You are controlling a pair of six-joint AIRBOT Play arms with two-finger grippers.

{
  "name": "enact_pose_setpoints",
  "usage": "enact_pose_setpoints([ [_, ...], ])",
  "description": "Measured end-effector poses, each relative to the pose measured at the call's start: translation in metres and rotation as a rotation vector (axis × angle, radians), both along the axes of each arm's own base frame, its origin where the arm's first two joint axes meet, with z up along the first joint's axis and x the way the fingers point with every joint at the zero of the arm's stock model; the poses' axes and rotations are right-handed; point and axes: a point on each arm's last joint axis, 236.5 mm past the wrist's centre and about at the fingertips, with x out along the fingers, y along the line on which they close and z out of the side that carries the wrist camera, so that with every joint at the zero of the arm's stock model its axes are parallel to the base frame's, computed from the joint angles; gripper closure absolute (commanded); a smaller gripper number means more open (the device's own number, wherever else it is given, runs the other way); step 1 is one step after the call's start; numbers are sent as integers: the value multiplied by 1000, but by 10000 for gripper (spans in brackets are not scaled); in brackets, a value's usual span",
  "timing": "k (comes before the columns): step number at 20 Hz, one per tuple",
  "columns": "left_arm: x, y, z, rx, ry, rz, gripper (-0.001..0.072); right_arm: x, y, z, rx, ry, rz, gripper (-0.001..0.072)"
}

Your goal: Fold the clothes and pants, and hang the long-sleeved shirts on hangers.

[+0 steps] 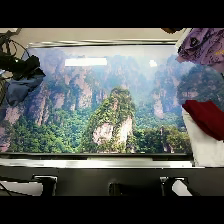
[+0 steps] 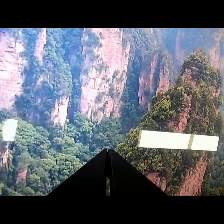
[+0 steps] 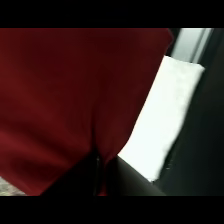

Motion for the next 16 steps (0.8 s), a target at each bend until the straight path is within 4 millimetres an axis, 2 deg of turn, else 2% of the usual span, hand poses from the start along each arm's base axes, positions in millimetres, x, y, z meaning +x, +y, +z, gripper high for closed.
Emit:
enact_pose_setpoints([
  [3, 0, 0, 0, 0, 0, 0, 685, -28, 3, -16, -17, 82, -9, 684],
  [6, 0, 0, 0, 0, 0, 0, 685, -47, 6, -31, -18, 150, -14, 684],
  [16, 0, 0, 0, 0, 0, 1, 686, -90, 14, -62, 1, 322, -17, 684],
])
